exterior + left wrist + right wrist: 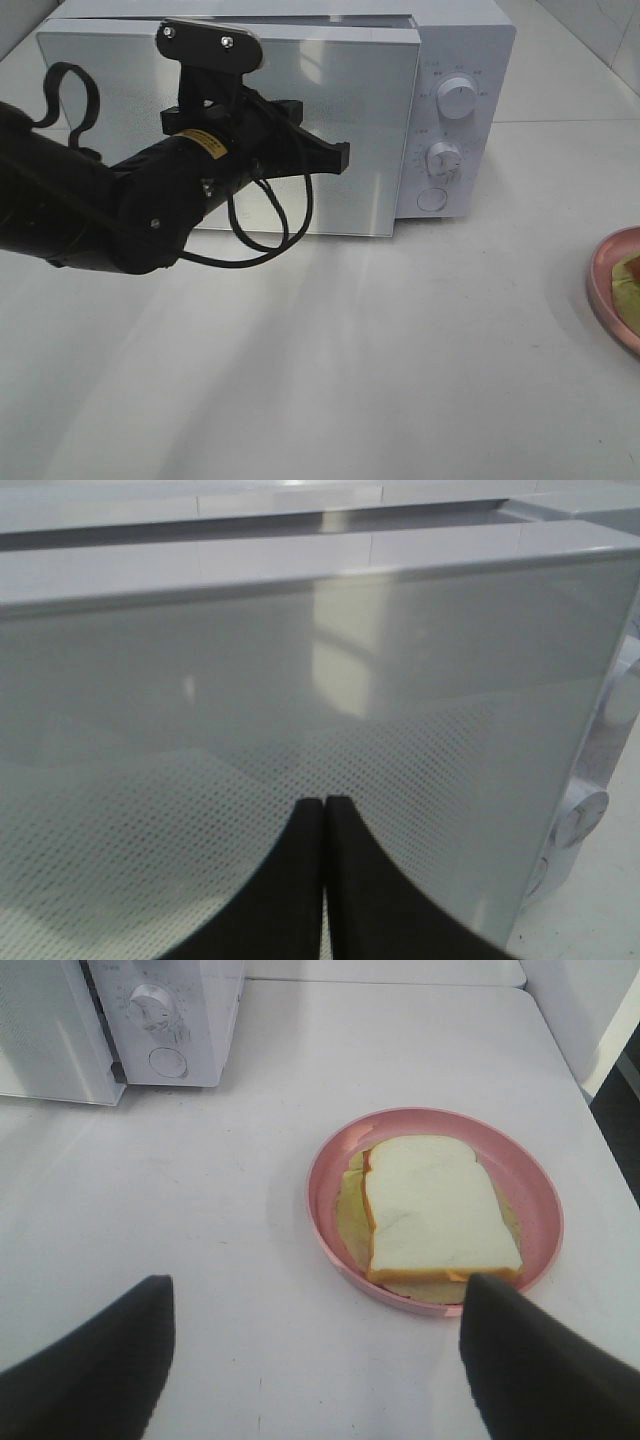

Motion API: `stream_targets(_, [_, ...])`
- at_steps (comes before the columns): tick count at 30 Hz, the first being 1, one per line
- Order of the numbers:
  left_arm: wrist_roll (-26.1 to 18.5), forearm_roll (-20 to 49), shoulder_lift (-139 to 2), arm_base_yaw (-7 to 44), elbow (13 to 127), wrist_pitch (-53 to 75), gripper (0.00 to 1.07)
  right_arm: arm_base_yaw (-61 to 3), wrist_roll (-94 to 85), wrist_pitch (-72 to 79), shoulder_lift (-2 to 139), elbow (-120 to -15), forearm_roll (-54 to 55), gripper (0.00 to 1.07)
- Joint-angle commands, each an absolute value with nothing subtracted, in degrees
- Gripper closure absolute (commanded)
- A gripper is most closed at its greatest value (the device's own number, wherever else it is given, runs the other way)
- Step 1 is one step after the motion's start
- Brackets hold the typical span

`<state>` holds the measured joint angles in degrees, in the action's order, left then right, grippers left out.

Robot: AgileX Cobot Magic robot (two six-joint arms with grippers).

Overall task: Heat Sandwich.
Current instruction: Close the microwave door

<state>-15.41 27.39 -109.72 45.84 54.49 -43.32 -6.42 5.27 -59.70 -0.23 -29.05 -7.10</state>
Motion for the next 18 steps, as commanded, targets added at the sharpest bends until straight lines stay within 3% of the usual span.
stream_targets(1, [-16.3,28.6,-111.2,46.5,57.6,-42.3,1.06,-6.1,4.8,-59.4,-1.8,-29.0,-7.2,0.31])
stream_targets(6, [-16.4,29.6,-113.1,46.5,61.4,-40.0,1.06,-6.1,4.8,-59.4,-1.7,-29.0,-7.2,0.31])
stream_targets(18, [-24.3,37.2,-116.7,46.5,68.0,-36.2,1.06,-6.1,4.8,-59.4,-1.7,-29.0,-7.2,0.31])
